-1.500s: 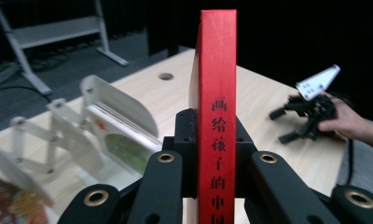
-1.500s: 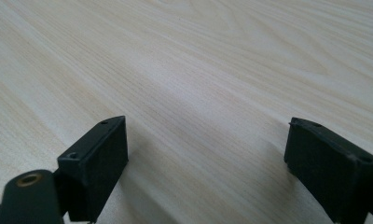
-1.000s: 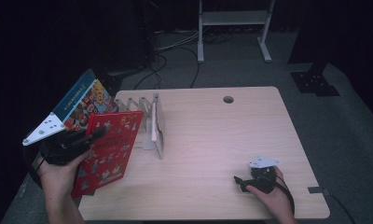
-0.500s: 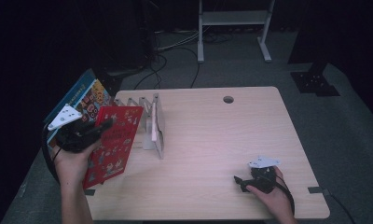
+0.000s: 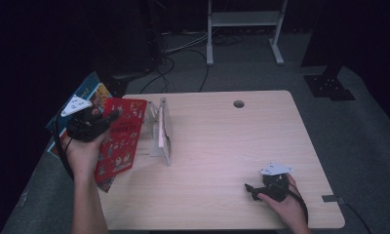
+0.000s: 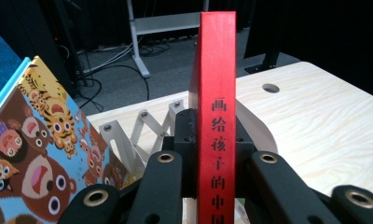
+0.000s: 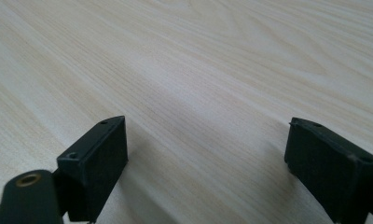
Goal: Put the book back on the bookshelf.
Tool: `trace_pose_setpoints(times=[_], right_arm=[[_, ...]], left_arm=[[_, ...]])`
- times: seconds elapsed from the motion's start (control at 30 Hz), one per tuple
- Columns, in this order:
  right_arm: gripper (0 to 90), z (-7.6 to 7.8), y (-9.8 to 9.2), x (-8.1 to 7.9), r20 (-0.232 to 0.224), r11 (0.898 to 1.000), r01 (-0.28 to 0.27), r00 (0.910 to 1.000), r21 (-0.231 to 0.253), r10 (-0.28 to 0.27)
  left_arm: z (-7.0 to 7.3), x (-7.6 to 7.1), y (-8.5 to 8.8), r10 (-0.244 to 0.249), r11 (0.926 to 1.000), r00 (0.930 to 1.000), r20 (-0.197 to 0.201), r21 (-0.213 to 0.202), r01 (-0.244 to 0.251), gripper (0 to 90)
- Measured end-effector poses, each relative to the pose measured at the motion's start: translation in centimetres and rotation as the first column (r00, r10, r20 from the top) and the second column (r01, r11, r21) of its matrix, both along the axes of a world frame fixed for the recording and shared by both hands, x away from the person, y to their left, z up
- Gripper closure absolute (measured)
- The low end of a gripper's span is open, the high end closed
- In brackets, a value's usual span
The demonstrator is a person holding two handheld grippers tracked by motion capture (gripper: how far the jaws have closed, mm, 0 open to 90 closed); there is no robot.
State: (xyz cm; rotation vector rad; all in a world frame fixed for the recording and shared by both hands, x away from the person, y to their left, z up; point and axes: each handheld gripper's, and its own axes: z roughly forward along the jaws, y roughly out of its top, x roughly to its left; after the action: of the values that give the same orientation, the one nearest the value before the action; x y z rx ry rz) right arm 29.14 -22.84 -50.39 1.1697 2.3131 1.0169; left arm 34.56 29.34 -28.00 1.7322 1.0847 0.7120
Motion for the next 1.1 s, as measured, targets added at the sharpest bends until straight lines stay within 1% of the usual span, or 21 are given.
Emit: trace_pose_setpoints(times=[0.47,0.7,0.8,1.03,1.1], right_arm=[[12.3,0.0,0.0,0.0,-0.001,1.0,0.001,1.0,0.001,-0.001],[12.3,0.0,0.0,0.0,0.0,1.0,0.001,1.0,0.001,-0.001],[12.3,0.0,0.0,0.0,-0.001,1.0,0.002,1.0,0.002,-0.002],[12.3,0.0,0.0,0.0,0.001,1.0,0.001,1.0,0.001,-0.001],[12.3,0.0,0.0,0.0,0.004,1.0,0.0,1.0,0.0,0.0]], left_arm=[[0.2,2.8,-0.5,0.039,0.999,0.9992,0.005,-0.021,-0.038,79.4],[-0.1,4.2,-0.5,0.077,0.9967,0.997,0.009,-0.027,-0.076,79.4],[-0.4,4.7,-0.4,0.085,0.996,0.9964,0.002,-0.029,-0.085,79.4],[-1.0,6.2,-0.6,0.103,0.9938,0.9946,0.001,-0.042,-0.103,79.4],[-1.1,6.5,-0.6,0.109,0.9933,0.994,0.002,-0.04,-0.109,79.4]])
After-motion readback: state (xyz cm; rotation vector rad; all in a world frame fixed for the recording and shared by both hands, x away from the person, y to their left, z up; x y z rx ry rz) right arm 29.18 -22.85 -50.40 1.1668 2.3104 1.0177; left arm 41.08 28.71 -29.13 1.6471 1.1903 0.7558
